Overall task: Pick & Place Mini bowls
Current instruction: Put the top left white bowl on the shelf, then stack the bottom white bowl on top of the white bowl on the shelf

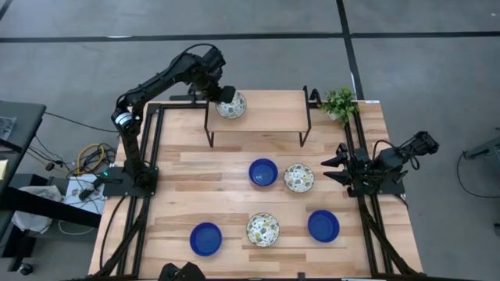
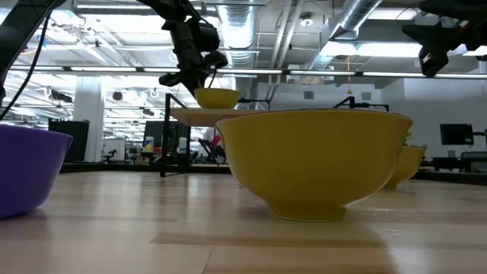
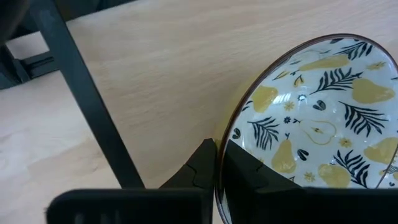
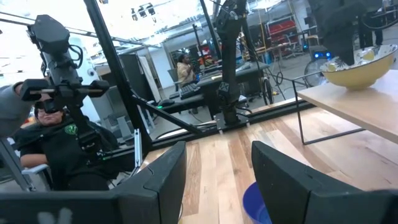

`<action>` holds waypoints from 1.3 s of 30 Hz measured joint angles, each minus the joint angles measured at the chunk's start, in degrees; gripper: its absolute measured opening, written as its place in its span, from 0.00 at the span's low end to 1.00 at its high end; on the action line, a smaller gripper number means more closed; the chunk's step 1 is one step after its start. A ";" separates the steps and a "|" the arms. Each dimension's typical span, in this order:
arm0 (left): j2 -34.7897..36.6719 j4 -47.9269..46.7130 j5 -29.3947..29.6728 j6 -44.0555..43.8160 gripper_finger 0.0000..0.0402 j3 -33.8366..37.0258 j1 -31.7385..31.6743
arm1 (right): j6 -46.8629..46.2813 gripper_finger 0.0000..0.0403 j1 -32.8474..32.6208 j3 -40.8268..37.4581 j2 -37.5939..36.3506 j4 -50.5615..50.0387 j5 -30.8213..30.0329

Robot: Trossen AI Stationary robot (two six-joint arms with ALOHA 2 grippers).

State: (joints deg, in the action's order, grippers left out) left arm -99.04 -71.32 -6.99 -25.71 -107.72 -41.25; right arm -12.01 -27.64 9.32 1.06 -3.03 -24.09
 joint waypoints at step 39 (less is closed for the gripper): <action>15.95 0.79 2.38 6.47 0.44 -0.09 9.24 | -0.07 0.42 0.01 0.00 0.00 0.05 0.04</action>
State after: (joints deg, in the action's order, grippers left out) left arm -83.10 -70.53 -4.61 -19.23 -107.81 -32.02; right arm -12.08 -27.62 9.32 1.06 -2.97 -24.05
